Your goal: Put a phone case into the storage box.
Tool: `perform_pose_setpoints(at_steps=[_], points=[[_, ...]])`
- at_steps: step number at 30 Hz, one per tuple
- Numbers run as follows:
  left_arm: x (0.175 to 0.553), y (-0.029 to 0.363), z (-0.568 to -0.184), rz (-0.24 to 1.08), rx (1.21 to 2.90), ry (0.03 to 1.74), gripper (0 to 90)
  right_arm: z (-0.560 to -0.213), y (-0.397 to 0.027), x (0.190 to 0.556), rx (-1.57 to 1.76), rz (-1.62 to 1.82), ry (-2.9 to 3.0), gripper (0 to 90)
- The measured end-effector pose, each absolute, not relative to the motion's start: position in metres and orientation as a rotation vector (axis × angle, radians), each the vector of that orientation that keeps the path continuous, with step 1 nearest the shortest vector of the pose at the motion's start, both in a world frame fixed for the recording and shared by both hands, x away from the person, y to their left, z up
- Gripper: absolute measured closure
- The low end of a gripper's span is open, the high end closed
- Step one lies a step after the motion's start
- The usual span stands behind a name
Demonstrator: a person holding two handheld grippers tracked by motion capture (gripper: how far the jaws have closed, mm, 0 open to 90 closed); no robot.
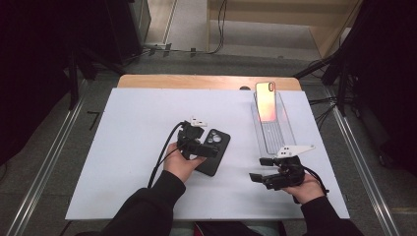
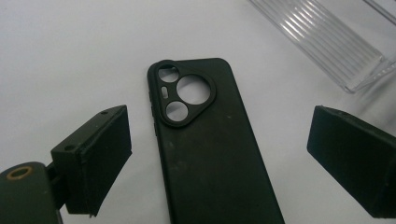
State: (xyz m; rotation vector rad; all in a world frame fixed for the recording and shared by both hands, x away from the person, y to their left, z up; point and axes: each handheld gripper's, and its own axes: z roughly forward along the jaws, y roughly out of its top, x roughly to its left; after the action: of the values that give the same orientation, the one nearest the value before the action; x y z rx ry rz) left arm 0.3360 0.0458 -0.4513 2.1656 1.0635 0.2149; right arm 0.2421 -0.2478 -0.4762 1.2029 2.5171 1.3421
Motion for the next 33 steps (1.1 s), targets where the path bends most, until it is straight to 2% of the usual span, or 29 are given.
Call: perform_pose_setpoints(at_steps=[33], points=[[0.332,0.031,-0.48,0.267,2.22,1.109,6.5,-0.478,-0.25,0.243,1.228,1.318,2.522,21.9]])
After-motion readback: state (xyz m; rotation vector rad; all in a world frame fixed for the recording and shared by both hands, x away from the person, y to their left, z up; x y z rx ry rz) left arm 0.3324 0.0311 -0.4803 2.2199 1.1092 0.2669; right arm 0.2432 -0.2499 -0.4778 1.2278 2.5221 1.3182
